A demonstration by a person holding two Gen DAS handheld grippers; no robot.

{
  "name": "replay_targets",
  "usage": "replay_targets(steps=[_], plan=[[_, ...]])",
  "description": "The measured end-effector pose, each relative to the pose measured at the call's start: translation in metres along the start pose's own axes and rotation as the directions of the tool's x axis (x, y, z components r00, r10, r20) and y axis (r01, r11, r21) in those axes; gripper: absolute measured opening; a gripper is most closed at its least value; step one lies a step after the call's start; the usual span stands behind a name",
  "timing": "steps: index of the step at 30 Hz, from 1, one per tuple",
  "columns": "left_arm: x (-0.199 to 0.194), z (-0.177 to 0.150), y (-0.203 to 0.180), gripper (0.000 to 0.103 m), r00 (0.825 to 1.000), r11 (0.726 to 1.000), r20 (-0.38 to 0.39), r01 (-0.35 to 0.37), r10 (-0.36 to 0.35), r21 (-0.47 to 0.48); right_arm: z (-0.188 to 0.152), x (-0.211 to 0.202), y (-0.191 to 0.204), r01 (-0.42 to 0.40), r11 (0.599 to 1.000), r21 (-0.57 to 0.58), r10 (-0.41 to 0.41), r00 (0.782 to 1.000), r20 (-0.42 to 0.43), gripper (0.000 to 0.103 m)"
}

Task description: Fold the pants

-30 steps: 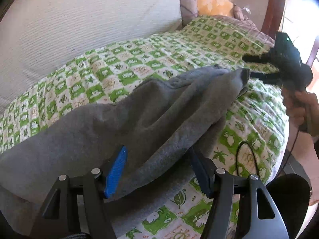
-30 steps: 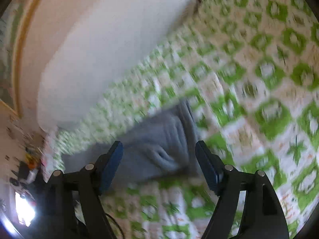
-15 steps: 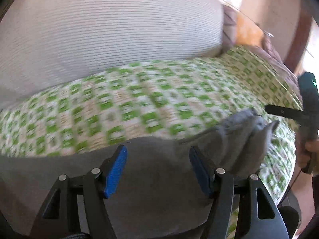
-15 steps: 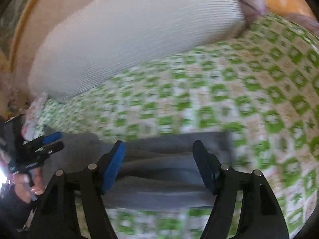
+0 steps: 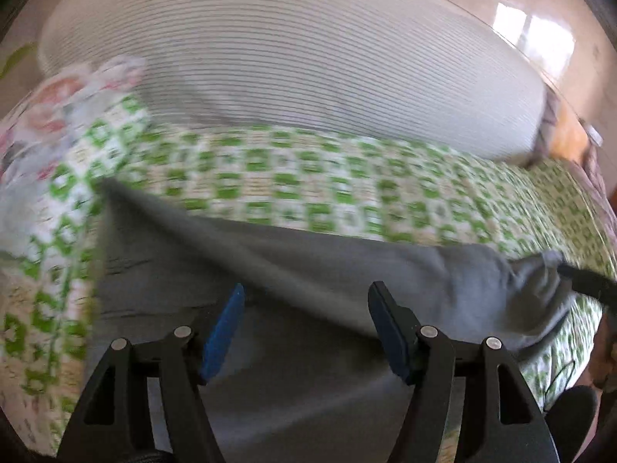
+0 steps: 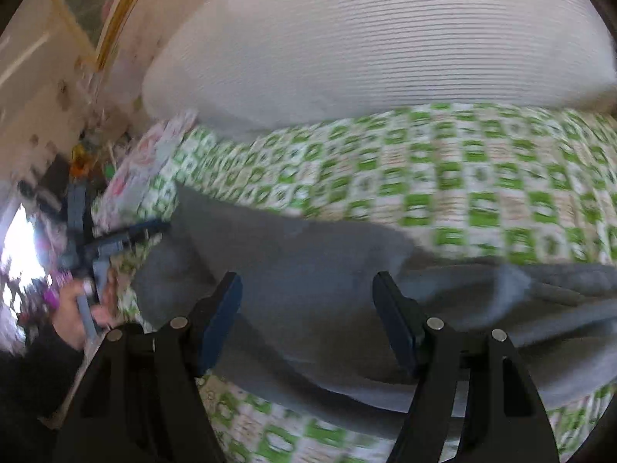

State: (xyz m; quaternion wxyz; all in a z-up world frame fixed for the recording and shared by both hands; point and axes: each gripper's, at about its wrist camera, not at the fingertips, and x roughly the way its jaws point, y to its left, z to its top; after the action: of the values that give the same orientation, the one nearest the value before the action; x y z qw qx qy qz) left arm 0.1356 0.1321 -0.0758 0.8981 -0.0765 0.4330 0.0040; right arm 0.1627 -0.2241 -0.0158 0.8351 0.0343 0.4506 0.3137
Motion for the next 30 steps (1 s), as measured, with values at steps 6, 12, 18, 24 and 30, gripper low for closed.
replay_targets(steps=[6, 12, 18, 24, 30], plan=[[-0.002, 0.012, 0.044, 0.07, 0.998, 0.998, 0.016, -0.06, 0.06, 0.026, 0.006, 0.049, 0.069, -0.009, 0.992, -0.123, -0.001, 0.997, -0.082, 0.071], [0.006, 0.029, 0.049, 0.073, 0.999, 0.877, 0.015, -0.048, 0.046, 0.478, 0.015, 0.096, 0.126, 0.009, 0.96, -0.279, -0.056, 0.985, -0.163, 0.071], [0.044, 0.029, 0.054, 0.076, 0.989, 0.576, -0.071, -0.016, 0.129, 0.817, 0.022, 0.133, 0.15, 0.047, 0.937, -0.346, -0.123, 0.971, -0.203, 0.071], [0.094, 0.051, 0.077, 0.076, 0.967, 0.508, -0.022, -0.114, 0.254, 0.854, 0.015, 0.175, 0.161, 0.092, 0.905, -0.416, -0.212, 0.944, -0.252, 0.071], [0.122, 0.056, 0.083, 0.026, 0.959, 0.53, -0.087, -0.072, 0.268, 0.845, 0.013, 0.199, 0.152, 0.172, 0.876, -0.451, -0.304, 0.922, -0.239, 0.052]])
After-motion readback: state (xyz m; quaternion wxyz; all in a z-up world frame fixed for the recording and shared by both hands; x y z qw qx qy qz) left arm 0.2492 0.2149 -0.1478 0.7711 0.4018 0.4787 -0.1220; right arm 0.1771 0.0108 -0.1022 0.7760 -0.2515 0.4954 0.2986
